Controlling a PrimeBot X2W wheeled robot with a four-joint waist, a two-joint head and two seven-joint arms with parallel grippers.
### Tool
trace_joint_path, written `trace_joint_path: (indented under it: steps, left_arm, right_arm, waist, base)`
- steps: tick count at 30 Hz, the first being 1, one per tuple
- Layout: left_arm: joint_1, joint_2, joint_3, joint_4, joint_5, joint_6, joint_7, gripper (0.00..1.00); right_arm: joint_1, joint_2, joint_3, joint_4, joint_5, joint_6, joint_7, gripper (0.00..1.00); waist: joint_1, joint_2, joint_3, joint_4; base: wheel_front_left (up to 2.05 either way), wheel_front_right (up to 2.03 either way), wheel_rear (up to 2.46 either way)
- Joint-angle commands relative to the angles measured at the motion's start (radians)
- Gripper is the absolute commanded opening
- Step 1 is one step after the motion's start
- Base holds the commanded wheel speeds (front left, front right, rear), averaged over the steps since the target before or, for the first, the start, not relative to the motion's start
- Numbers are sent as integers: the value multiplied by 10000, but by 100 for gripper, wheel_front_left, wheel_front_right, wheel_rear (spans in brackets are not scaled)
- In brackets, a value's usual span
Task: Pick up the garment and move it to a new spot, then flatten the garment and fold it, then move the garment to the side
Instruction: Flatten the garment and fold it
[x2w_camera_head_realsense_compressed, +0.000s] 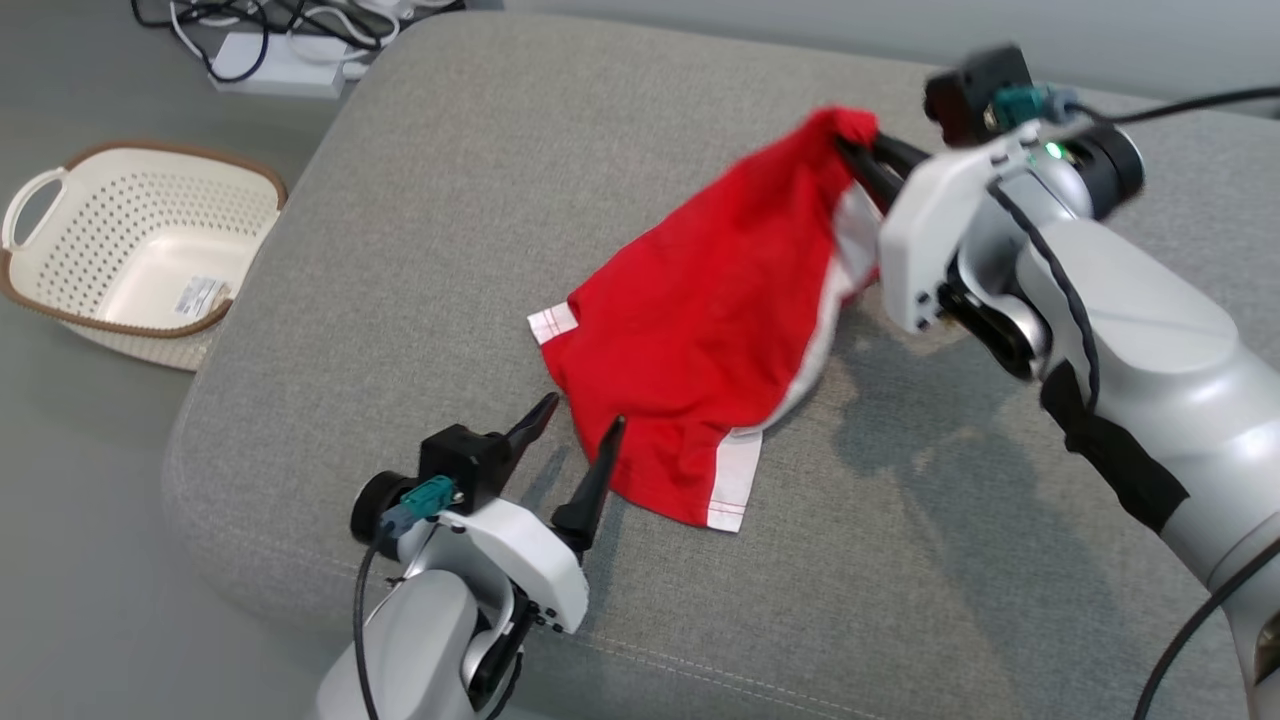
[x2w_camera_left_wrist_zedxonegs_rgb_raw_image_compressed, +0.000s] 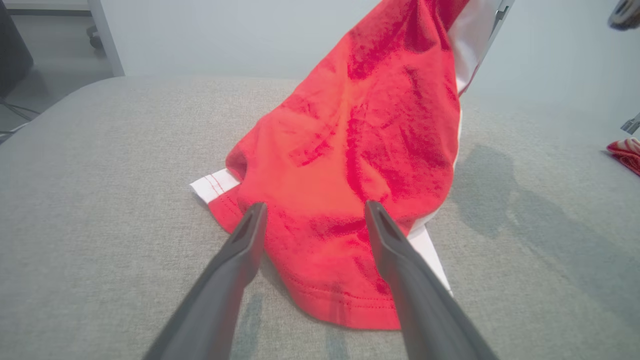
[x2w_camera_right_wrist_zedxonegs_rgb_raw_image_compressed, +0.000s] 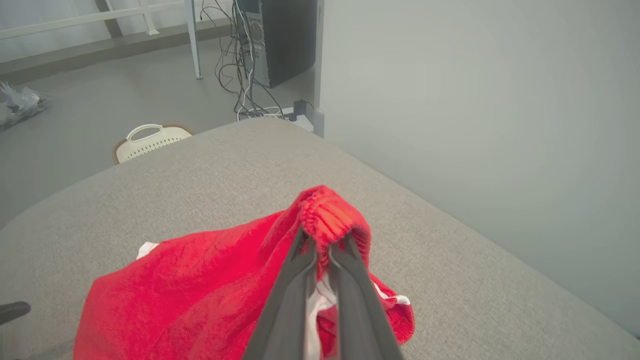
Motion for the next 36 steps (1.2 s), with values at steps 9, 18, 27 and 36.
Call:
trace_joint_path:
  steps: [9,18,27,36]
  left_arm:
    - [-367,89,-2668,-1345,-1318,-73,60,100]
    - [-468,369,-3411,-640,-1172,101,113,100]
    - [-824,444,-3222,394,-877,473,-46,100]
    - [-1095,423,-2908,780,-915,421,-93,0]
  right_arm:
    - [691,466,-521,2264,-466,-2,-770,0]
    - [314,847,-621,2513,-527,-2,-1401,0]
    - [222,1169,-426,2250,-475,-2,-1685,0]
    - [400,1016,-533,2081,-112,-2,-1922,0]
  waist:
    - [0,0,787,-72]
    - [0,0,1149,-570]
    - [0,0,1198,-1074]
    - [0,0,975,-1302]
  base:
    - [0,0,0]
    - [0,0,0]
    - [0,0,0]
    - [0,0,0]
